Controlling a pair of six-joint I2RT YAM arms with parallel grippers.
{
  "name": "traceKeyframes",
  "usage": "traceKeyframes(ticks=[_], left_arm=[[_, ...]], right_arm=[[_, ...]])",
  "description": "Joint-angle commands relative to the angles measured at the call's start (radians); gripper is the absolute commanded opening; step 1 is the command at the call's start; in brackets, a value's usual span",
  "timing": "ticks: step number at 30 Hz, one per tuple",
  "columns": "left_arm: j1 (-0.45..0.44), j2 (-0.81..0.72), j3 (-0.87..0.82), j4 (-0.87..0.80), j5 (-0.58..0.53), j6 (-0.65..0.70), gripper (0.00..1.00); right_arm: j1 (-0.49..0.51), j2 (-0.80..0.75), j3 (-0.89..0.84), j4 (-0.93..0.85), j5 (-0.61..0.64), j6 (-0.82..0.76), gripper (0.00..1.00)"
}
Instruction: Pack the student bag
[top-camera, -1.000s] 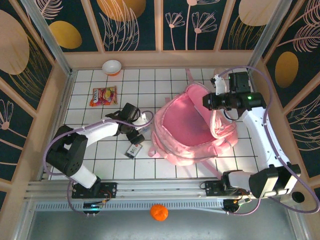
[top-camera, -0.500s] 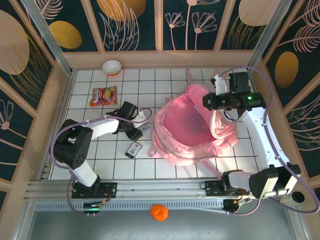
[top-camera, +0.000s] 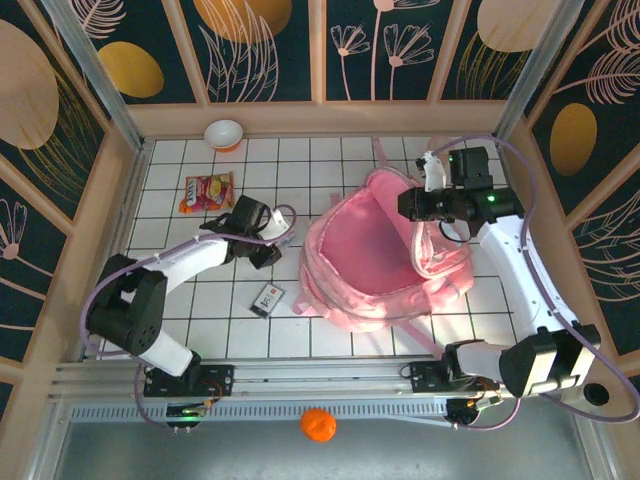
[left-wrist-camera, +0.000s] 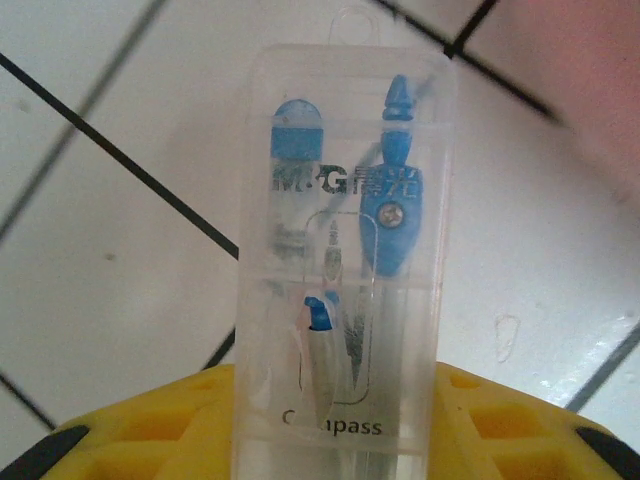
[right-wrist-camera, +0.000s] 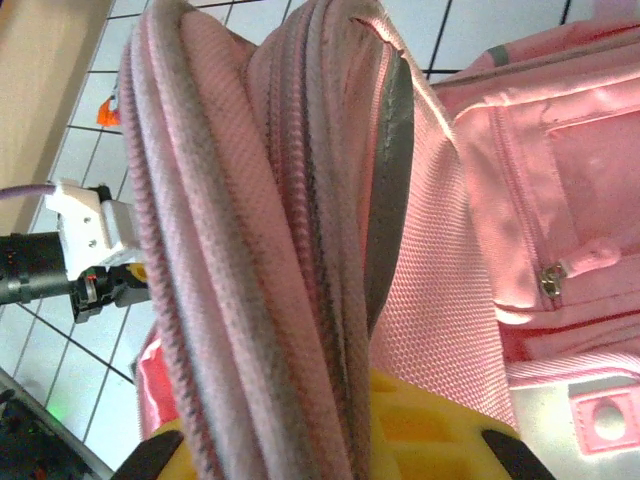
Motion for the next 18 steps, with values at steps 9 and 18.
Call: traceKeyframes(ticks=[9, 18], left_arm=[[-0.007, -0.121, 0.243, -0.063, 0.075, -0.596, 0.33], [-0.153, -0.128, 0.274, 0.076, 0.082, -0.98, 0.32]], right_arm=[[0.173, 0.046, -0.01, 0.429, -0.003, 0.326, 0.0], [0.182, 0.069, -0.035, 0.49, 0.072, 0.385, 0.0]])
